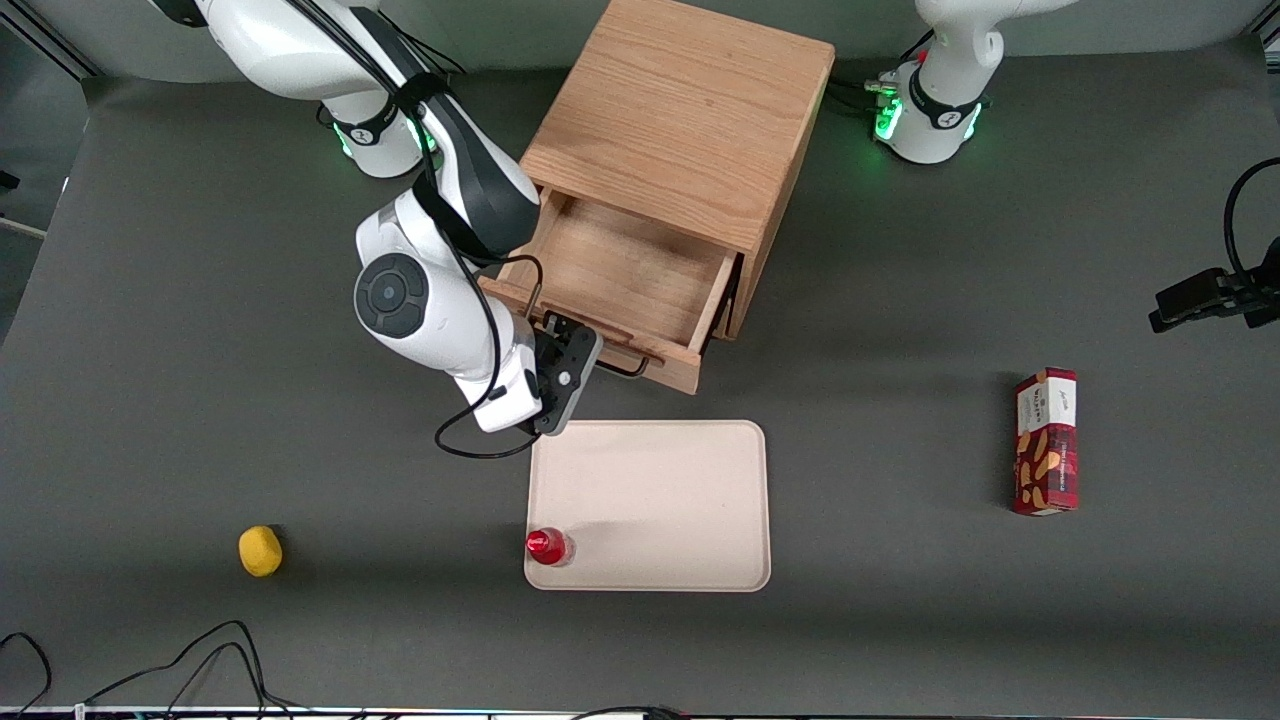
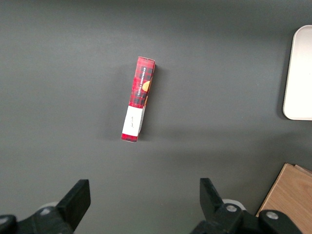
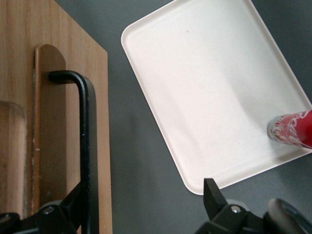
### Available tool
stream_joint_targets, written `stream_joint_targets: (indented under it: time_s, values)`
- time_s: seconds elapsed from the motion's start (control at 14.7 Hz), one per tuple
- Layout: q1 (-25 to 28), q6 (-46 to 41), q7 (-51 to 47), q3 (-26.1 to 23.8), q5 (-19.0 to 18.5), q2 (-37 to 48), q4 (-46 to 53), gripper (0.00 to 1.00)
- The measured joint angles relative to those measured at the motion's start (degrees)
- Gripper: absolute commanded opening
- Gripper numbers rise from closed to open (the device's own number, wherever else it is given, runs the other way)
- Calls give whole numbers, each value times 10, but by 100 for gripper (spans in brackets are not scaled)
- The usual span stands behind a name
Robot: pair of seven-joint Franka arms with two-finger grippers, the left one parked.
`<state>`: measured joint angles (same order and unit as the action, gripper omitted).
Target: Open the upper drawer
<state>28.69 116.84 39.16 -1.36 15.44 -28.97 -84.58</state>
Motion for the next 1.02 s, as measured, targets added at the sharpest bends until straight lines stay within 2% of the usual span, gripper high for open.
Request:
stream_joint_targets:
  time_s: [1.02]
  values:
    - [-9,19,2,24,0,-34,44,100]
